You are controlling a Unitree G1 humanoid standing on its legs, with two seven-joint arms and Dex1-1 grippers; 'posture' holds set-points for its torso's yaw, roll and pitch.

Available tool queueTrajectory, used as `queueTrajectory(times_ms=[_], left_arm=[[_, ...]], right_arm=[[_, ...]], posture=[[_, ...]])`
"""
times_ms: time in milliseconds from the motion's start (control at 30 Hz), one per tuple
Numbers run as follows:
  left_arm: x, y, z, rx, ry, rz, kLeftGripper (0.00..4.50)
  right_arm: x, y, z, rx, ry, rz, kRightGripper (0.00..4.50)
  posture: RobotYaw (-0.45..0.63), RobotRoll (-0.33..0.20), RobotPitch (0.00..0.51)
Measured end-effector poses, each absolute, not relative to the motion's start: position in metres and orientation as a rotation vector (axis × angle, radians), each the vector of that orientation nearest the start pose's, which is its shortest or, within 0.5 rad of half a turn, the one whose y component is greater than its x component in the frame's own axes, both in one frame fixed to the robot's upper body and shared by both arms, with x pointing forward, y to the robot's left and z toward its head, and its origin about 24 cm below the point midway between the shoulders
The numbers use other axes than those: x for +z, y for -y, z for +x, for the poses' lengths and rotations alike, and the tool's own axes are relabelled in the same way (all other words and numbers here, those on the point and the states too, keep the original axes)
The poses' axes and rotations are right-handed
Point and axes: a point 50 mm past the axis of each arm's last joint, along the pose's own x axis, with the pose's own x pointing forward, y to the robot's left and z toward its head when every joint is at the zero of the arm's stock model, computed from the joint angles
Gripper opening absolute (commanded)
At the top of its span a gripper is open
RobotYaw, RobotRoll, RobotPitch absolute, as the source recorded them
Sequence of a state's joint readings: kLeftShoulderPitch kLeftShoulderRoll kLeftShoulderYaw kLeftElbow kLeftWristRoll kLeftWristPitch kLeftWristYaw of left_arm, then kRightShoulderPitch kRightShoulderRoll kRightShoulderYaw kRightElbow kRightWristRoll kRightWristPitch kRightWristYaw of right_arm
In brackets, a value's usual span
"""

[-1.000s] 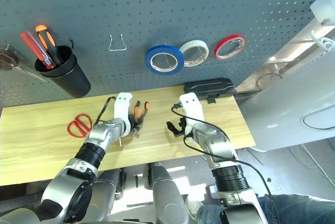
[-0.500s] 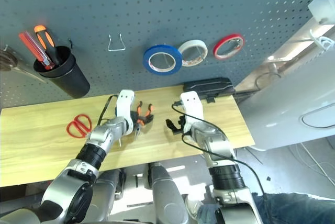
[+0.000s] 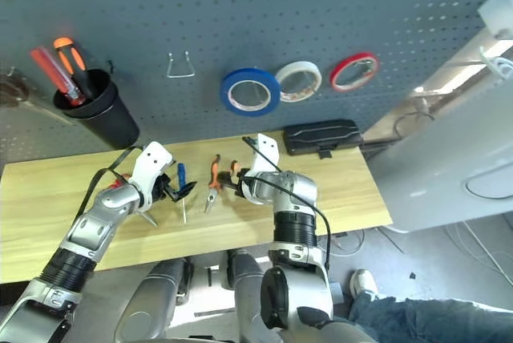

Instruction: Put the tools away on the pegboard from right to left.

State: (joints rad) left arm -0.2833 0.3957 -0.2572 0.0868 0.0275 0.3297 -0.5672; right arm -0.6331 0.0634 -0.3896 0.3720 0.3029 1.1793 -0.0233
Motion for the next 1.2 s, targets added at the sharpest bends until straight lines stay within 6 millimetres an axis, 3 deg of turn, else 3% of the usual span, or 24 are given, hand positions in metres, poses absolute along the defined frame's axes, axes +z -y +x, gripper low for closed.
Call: queueTrajectory(times_ms=[400, 667, 800, 1000, 1200], left_arm=[[0.049, -0.147, 0.282, -0.745, -0.324, 0.461, 4.47], [0.047, -0.160, 0.280, -0.725, -0.341, 0.488, 4.47], [0.048, -0.162, 0.281, -0.712, -0.340, 0.487, 4.47], [0.047, -0.164, 0.280, -0.709, -0.360, 0.488, 4.47], [0.041, -0.168, 0.276, -0.704, -0.383, 0.485, 4.47]], right_arm=[[0.036, 0.110, 0.329, 0.140, -0.933, 0.500, 4.50], [0.053, 0.086, 0.357, 0.118, -0.883, 0.457, 4.50], [0.044, 0.080, 0.355, 0.123, -0.923, 0.459, 4.50], [0.057, 0.062, 0.361, 0.174, -0.937, 0.413, 4.50], [0.050, 0.050, 0.353, 0.215, -1.026, 0.288, 4.50]], posture=[[0.03, 0.000, 0.295], [0.03, 0.000, 0.291], [0.04, 0.000, 0.290], [0.04, 0.000, 0.285], [0.04, 0.000, 0.286]])
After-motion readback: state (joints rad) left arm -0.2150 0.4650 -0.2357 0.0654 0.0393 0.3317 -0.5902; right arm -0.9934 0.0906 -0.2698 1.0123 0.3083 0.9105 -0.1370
